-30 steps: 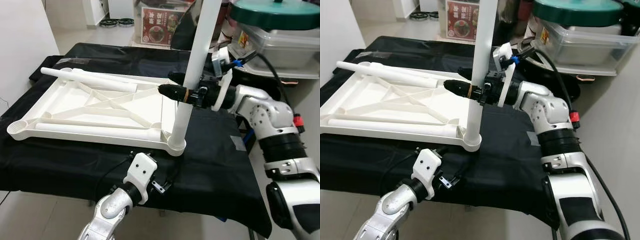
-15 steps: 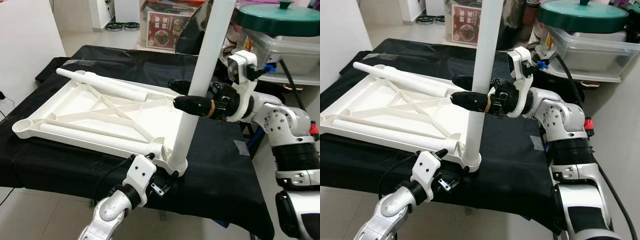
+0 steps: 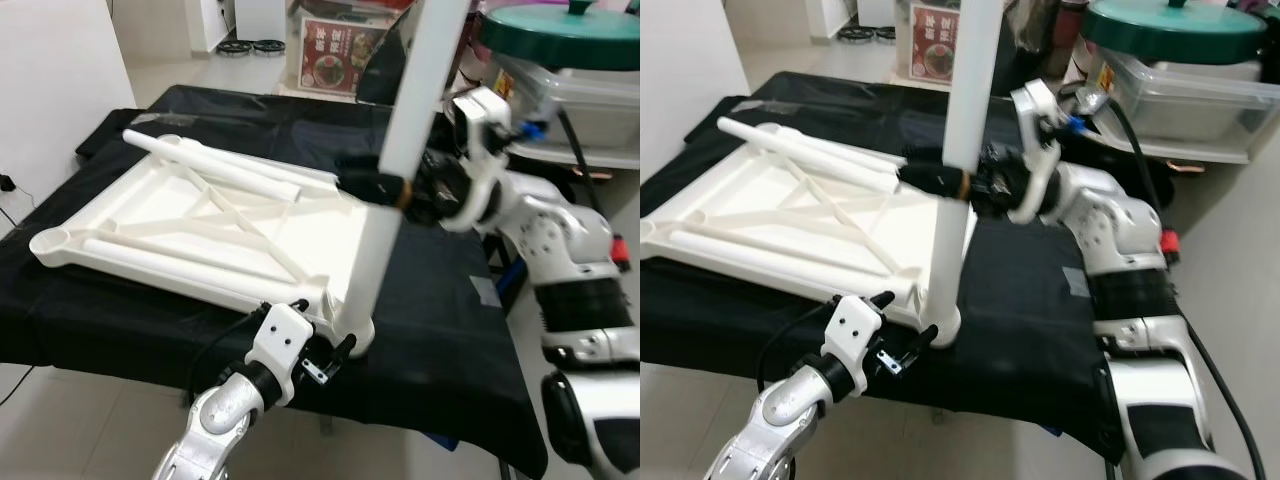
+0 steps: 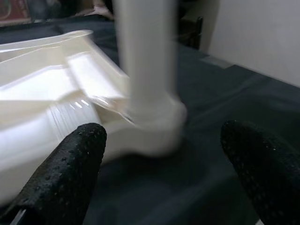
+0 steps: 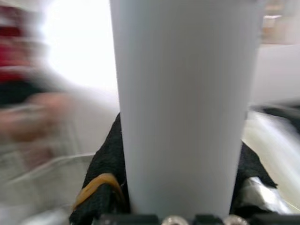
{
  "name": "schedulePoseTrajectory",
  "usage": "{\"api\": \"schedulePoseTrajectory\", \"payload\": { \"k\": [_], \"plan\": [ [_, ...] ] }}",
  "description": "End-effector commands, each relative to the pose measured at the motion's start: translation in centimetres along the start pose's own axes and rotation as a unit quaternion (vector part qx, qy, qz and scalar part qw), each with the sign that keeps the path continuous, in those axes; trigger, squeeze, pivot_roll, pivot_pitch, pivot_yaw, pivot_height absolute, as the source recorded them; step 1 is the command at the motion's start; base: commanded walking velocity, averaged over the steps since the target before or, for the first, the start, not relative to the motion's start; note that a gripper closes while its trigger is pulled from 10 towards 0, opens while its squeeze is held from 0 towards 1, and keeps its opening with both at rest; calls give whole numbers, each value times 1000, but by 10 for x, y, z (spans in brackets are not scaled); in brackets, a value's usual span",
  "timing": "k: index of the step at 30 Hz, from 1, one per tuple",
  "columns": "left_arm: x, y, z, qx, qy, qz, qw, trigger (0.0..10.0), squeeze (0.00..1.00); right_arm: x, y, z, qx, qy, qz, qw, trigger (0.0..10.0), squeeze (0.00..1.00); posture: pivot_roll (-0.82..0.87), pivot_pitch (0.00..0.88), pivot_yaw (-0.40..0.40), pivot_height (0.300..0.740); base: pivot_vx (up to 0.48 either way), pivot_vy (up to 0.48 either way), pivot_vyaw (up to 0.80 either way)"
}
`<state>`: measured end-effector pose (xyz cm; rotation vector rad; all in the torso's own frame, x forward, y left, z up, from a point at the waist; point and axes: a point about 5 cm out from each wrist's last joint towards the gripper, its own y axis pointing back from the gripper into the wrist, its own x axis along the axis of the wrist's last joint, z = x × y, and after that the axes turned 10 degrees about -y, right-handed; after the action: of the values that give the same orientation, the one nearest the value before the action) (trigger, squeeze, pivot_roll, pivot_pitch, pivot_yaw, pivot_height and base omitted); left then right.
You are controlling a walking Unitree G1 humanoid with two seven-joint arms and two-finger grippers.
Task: Building children table
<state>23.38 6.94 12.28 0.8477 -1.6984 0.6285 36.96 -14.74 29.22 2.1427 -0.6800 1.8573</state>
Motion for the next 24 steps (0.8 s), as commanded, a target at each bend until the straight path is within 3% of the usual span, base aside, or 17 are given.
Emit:
{"api": "schedulePoseTrajectory", "payload": {
  "k": [1,4,5,6,9,10,12,13,14,16,17,19,20,21,22,23,24],
  "plan": [
    [-3,1,2,-4,1,-5,1000,10000,0,-18,6,27,-150,-20,-21,988,0,0,129,23,-90,740,0,0,0],
    [-3,1,2,-4,0,-5,1000,10000,0,-30,17,55,-359,-49,-40,931,0,0,131,20,-90,740,0,0,0],
    [-3,1,2,-4,0,-5,1000,10000,0,-30,17,55,-359,-49,-40,931,0,0,131,20,-90,740,0,0,0],
    [-3,1,2,-5,0,-5,1000,10000,0,-35,24,62,-417,-58,-38,906,0,0,131,19,-90,740,0,0,0],
    [-2,1,3,-5,-1,-5,1000,10000,0,-42,39,70,-513,-63,-20,856,0,0,133,17,-91,740,0,0,0],
    [-2,1,3,-5,-1,-5,1000,10000,0,-42,39,70,-513,-63,-20,856,0,0,133,17,-91,740,0,0,0],
    [-2,1,2,-4,-1,-5,1000,10000,0,-45,44,72,-554,-65,-8,830,0,0,132,19,-89,740,0,0,0],
    [-2,1,2,-4,-1,-5,1000,10000,0,-45,44,72,-554,-65,-8,830,0,0,132,19,-89,740,0,0,0],
    [-2,0,2,-4,-1,-5,1000,10000,0,-45,39,70,-546,-68,-11,835,10000,0,129,21,-89,740,0,0,0],
    [-2,0,3,-4,-1,-5,1000,10000,0,-45,35,68,-537,-71,-13,840,10000,0,129,21,-89,740,0,0,0],
    [-3,0,3,-5,-1,-6,1000,10000,0,-42,16,63,-481,-85,0,873,10000,0,131,22,-94,740,0,0,0],
    [-3,0,3,-5,0,-6,1000,10000,0,-41,10,61,-462,-88,5,882,10000,0,131,22,-94,740,0,0,0],
    [-3,0,3,-4,0,-6,1000,10000,0,-39,2,57,-430,-97,7,898,10000,1000,131,25,-94,740,0,0,0],
    [-3,0,3,-4,0,-6,1000,10000,0,-39,2,57,-430,-97,7,898,10000,1000,131,25,-94,740,0,0,0],
    [-2,0,3,-4,0,-5,1000,10000,0,-34,-11,47,-357,-106,8,928,10000,1000,130,25,-94,740,0,0,0],
    [-2,0,3,-4,0,-5,1000,10000,0,-31,-19,39,-310,-113,10,944,10000,0,131,26,-95,740,0,0,0],
    [-2,0,3,-4,0,-5,1000,10000,0,-26,-27,29,-246,-110,7,963,10000,0,130,29,-95,740,0,0,0]
  ]
}}
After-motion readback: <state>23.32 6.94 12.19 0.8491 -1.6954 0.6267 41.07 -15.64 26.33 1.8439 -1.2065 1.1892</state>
